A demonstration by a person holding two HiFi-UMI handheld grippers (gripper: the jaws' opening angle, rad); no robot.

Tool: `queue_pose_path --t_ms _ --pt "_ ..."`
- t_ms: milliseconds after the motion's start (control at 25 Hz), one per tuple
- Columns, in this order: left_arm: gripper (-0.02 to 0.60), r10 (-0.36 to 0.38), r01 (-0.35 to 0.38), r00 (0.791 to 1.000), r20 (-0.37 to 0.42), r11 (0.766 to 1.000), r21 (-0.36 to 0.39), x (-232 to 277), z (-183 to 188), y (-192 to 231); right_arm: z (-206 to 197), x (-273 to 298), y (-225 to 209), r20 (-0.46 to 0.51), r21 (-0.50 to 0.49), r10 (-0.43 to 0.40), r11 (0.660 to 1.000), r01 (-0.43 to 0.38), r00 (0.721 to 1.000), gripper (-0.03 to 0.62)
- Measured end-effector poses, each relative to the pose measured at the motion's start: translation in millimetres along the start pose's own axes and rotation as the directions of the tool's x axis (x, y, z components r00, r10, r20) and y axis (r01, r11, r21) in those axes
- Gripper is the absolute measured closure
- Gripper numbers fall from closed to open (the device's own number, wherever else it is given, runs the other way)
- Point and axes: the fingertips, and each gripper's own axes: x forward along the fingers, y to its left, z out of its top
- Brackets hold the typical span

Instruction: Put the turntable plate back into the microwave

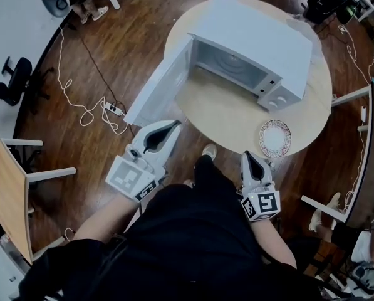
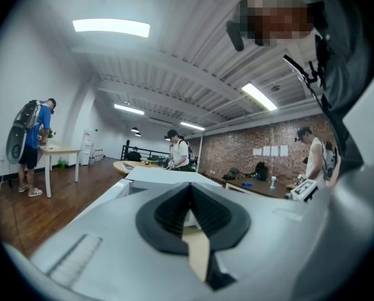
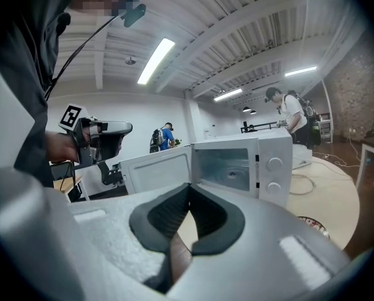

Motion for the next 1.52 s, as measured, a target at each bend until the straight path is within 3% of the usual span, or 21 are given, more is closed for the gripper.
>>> queue_pose_path --t_ms 320,560,840,1120,1520 --pt "0.577 0.007 -0.008 0.999 -0.047 1.000 -0.026 64 13 19 26 35 -58 0.049 0.101 -0.029 0.995 0.024 0.998 0.592" --pt "0.577 -0.012 0.013 0.997 -0.082 1.000 0.022 116 33 27 36 52 -79 0.101 0.066 -0.010 0.998 0.003 0.995 0.592" --pt "0.577 -0.062 0.063 0.994 -0.089 0.998 0.004 171 42 25 24 64 -90 0.078 0.094 0.007 0.995 -0.014 0.997 0.592" --pt "0.577 -0.002 0.003 0.993 -0.118 1.000 0.011 186 29 42 22 69 -103 0.055 0.093 0.015 0.995 -0.021 0.998 0.592" --pt "0.577 -0.069 0.080 0.994 -0.089 0.989 0.125 202 49 39 26 74 -95 0.093 0.110 -0.011 0.994 0.000 0.996 0.592"
